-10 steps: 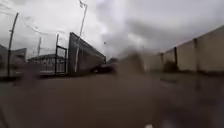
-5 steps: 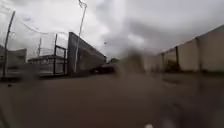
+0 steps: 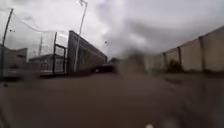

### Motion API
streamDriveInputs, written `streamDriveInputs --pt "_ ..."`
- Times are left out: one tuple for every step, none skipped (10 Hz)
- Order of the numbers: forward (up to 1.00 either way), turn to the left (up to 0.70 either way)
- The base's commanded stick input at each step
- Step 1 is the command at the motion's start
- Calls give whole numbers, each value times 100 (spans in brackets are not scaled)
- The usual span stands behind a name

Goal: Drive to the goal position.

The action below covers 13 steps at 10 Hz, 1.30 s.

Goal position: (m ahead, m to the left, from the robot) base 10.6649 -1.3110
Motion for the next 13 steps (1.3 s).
streamDriveInputs --pt "50 2" --pt "50 2" --pt "50 2" --pt "50 2" --pt "50 2" --pt "50 2" --pt "50 2" --pt "50 2" --pt "50 2" --pt "50 2" --pt "50 2" --pt "50 2" --pt "50 2"
